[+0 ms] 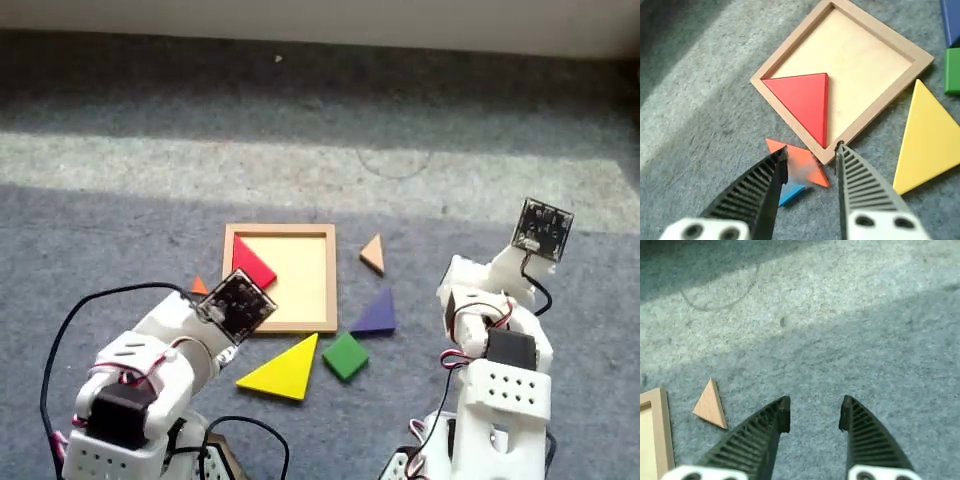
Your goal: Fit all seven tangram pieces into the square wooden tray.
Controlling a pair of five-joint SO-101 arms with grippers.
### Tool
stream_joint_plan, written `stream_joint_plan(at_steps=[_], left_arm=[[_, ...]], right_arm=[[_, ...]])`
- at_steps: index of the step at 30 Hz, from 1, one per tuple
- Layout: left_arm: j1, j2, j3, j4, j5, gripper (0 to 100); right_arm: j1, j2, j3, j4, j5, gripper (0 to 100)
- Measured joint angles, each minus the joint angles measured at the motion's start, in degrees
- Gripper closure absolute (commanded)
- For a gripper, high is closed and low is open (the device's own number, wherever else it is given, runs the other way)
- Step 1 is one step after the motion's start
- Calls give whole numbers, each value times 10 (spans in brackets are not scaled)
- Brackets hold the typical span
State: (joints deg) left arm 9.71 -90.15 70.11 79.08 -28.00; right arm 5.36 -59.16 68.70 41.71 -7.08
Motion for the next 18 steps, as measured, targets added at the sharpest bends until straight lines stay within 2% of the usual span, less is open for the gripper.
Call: stream_joint_plan(at_steps=[7,13,18], left_arm=[[118,244,-88,0,55,728],[223,380,-98,-11,107,726],[267,477,-98,-55,145,726]], right_arm=[[40,0,0,-5,0,837],[67,0,0,-5,0,837],[68,0,0,-5,0,837]])
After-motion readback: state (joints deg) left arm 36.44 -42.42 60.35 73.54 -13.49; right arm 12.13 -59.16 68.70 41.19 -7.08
